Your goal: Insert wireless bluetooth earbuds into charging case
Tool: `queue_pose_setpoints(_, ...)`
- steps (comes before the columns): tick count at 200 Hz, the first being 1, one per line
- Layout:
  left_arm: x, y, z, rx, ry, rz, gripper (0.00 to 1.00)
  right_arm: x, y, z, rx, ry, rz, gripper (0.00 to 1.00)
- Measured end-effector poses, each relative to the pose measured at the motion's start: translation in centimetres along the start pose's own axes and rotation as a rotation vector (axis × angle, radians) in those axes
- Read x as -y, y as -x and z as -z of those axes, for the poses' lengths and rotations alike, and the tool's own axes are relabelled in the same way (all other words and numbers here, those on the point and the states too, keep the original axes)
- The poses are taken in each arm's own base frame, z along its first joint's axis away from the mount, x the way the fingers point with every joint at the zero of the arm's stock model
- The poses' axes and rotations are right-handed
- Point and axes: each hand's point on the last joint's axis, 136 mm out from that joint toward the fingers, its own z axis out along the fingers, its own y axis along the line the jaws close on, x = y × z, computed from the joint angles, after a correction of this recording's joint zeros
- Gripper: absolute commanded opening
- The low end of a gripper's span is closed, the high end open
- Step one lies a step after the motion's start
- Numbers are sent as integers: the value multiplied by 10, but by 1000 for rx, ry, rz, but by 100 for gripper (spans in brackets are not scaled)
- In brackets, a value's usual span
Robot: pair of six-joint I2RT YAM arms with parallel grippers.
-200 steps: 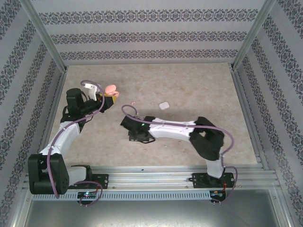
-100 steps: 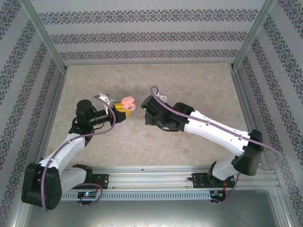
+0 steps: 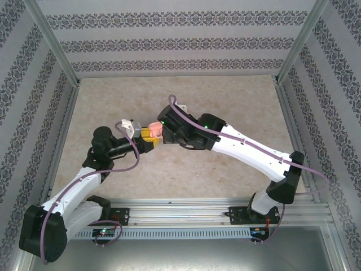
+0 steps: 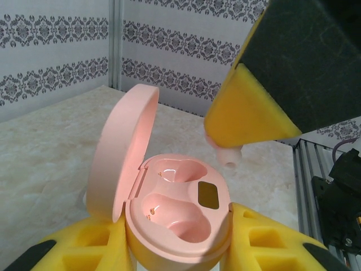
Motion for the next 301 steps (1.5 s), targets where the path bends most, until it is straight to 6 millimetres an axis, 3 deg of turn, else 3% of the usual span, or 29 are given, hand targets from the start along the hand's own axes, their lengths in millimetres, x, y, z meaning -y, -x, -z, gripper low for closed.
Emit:
queue_pose_setpoints(66, -3, -1, 0, -1, 16, -21, 22, -31, 10, -3, -14, 29, 42, 13)
queue_pose_setpoints(132, -5, -3, 0, -7, 29, -18, 22, -36, -1, -20, -70, 2, 76, 14)
queue_pose_setpoints(236, -6, -7, 0, -14, 33, -9, 22, -38, -3, -26, -79, -8, 80, 16)
queue_pose_setpoints(301, -6, -11, 0, -25, 34, 3, 23, -39, -6, -35, -92, -17, 84, 29)
